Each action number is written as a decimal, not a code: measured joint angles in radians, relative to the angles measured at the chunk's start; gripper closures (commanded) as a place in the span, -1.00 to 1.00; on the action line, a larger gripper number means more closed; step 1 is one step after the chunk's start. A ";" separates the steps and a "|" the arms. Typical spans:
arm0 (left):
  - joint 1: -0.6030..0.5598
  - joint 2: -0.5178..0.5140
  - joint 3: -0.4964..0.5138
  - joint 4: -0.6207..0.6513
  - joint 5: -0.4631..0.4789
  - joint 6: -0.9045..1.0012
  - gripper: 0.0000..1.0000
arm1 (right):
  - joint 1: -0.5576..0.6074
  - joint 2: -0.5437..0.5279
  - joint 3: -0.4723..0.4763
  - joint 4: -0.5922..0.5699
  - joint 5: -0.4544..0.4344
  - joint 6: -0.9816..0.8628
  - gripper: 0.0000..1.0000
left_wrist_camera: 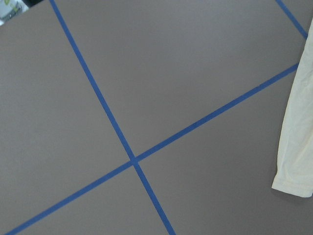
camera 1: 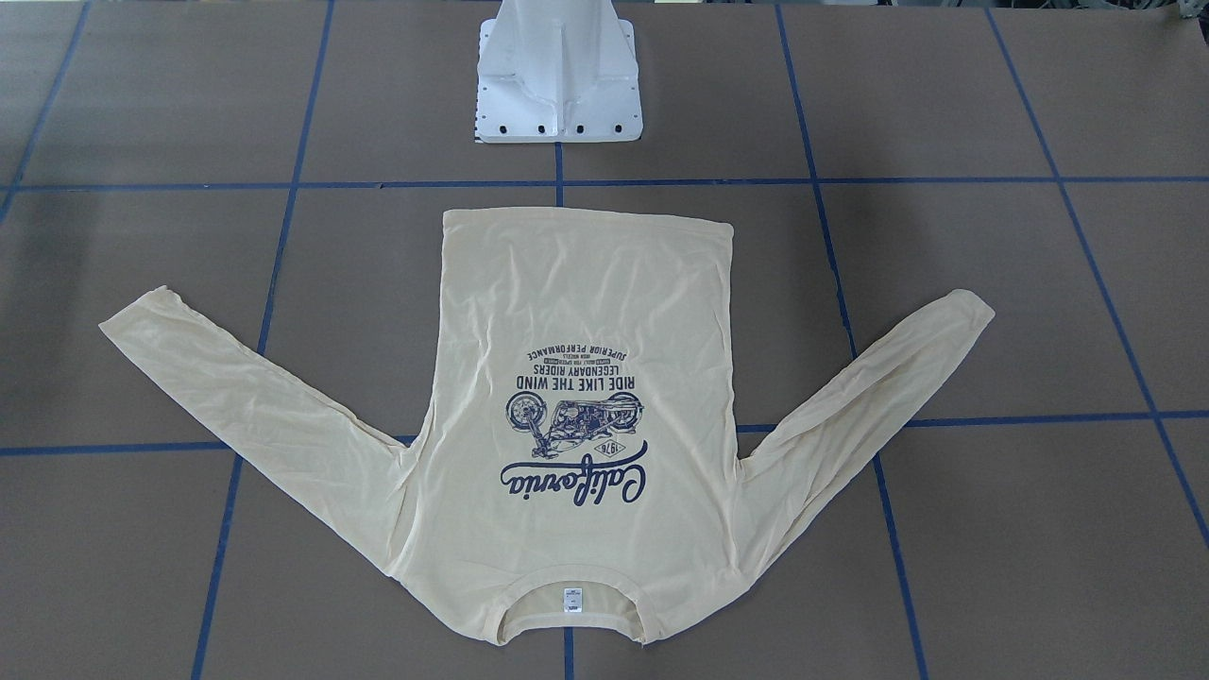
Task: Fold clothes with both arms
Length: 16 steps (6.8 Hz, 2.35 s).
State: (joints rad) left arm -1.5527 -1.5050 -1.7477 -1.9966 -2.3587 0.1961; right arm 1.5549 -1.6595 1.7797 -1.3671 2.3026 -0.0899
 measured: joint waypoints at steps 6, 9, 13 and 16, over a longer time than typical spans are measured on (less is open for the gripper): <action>0.001 -0.051 0.081 -0.289 0.026 -0.113 -1.00 | -0.025 0.044 0.010 0.052 0.000 0.065 -1.00; 0.002 -0.059 0.099 -0.361 0.027 -0.143 -1.00 | -0.181 0.012 0.000 0.219 -0.013 0.387 -1.00; 0.002 -0.058 0.099 -0.394 0.025 -0.145 -1.00 | -0.492 -0.061 -0.127 0.693 -0.186 0.817 -0.81; 0.002 -0.049 0.099 -0.419 0.023 -0.146 -1.00 | -0.639 -0.102 -0.168 0.798 -0.316 0.871 -0.52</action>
State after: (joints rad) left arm -1.5508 -1.5535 -1.6487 -2.4155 -2.3358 0.0503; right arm 0.9156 -1.7618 1.6117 -0.5690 1.9871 0.7806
